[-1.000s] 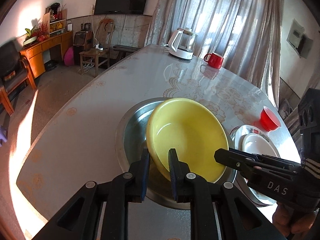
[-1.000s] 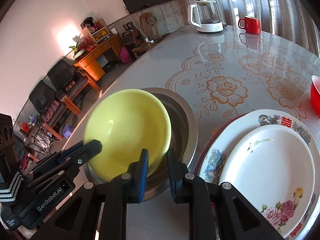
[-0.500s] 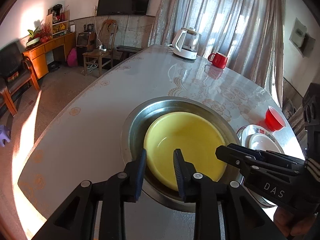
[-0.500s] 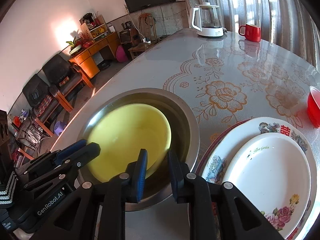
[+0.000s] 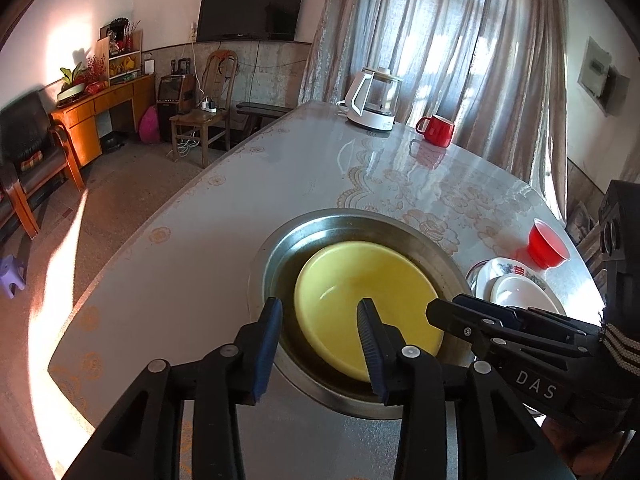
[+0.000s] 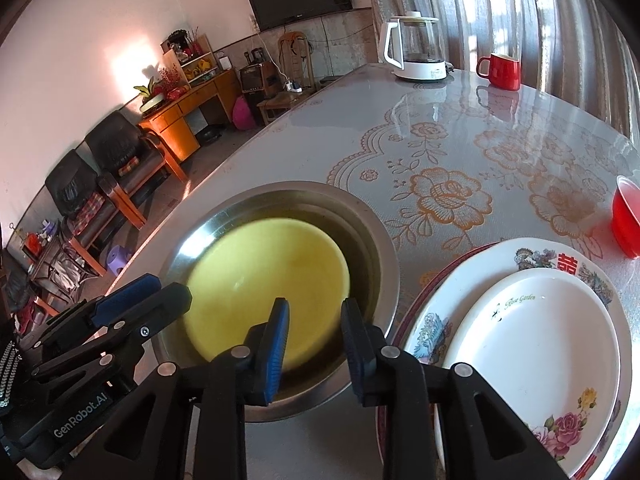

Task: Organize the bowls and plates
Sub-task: 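Lower the yellow bowl into the steel bowl, then open the right gripper and withdraw from the yellow bowl, then move the right gripper to the rim of the red bowl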

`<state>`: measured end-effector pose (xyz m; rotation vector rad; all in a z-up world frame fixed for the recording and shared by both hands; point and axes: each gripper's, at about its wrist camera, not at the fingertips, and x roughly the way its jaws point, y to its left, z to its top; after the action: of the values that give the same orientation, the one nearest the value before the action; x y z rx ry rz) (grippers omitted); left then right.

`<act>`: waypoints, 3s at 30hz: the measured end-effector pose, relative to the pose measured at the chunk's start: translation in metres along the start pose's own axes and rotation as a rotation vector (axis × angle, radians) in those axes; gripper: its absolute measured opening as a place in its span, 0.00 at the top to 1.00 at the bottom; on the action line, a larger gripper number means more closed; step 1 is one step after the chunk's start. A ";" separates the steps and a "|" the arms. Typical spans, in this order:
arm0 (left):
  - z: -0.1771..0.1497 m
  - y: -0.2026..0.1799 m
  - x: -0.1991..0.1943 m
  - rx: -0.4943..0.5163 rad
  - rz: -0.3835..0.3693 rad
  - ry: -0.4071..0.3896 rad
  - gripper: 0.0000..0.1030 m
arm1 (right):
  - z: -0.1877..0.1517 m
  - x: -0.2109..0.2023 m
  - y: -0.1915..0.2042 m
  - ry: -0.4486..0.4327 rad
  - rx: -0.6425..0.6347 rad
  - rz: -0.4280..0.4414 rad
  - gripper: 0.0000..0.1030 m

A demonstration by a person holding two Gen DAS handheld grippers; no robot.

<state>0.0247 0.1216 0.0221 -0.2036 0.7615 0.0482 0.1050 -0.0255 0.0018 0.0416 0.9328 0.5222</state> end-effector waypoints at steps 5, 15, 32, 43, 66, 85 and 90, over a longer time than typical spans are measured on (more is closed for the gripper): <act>0.000 -0.002 -0.004 0.012 0.008 -0.007 0.62 | -0.001 -0.006 -0.001 -0.016 0.011 0.010 0.72; -0.002 -0.010 -0.014 0.062 0.035 -0.040 0.62 | -0.003 -0.022 -0.006 -0.049 0.037 0.019 0.72; -0.001 -0.045 -0.023 0.175 0.004 -0.049 0.61 | -0.011 -0.056 -0.052 -0.117 0.140 -0.013 0.71; 0.006 -0.093 -0.014 0.289 -0.051 -0.040 0.60 | -0.022 -0.086 -0.113 -0.182 0.285 -0.078 0.71; 0.053 -0.235 0.047 0.380 -0.299 0.117 0.60 | -0.037 -0.136 -0.275 -0.294 0.608 -0.269 0.71; 0.090 -0.330 0.149 0.265 -0.420 0.271 0.61 | 0.012 -0.109 -0.356 -0.281 0.678 -0.314 0.78; 0.093 -0.347 0.177 0.243 -0.438 0.319 0.61 | 0.015 -0.099 -0.366 -0.258 0.681 -0.322 0.79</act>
<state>0.2566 -0.2048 0.0238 -0.1435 1.0165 -0.5000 0.2195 -0.3870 -0.0077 0.5522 0.8069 -0.1158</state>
